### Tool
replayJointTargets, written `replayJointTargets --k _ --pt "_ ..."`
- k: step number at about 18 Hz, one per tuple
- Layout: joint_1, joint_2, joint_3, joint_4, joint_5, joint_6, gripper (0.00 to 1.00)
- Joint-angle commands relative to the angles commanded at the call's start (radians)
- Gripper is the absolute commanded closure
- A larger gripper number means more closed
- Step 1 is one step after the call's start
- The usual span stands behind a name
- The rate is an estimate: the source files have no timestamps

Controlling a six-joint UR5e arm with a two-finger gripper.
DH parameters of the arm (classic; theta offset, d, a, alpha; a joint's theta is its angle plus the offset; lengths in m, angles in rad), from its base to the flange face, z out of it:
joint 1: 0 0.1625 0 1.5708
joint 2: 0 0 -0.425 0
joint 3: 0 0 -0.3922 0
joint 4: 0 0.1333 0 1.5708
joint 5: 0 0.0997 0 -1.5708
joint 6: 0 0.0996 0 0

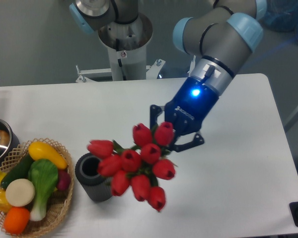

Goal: Insert the flowers into the vase
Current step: 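Carry the red tulip bunch in the gripper over toward the grey vase, then align the tulip stems above the vase opening and lower them in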

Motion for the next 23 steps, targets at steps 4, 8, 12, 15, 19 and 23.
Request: replayJointTargets --k 4,8,12,15,19,23 --pt "-0.025 0.018 -0.049 0.002 -0.077 0.034 0.82" --pt "-0.058 0.023 -0.058 0.002 -0.137 0.052 0.82" --pt "-0.095 0.018 -0.061 0.002 -0.143 0.081 0.82" --pt "-0.107 0.018 -0.072 0.002 -0.157 0.084 0.82" --pt "-0.109 0.020 -0.121 0.002 -0.202 0.139 0.82" --pt "-0.104 0.020 -0.147 0.002 -0.256 0.183 0.82"
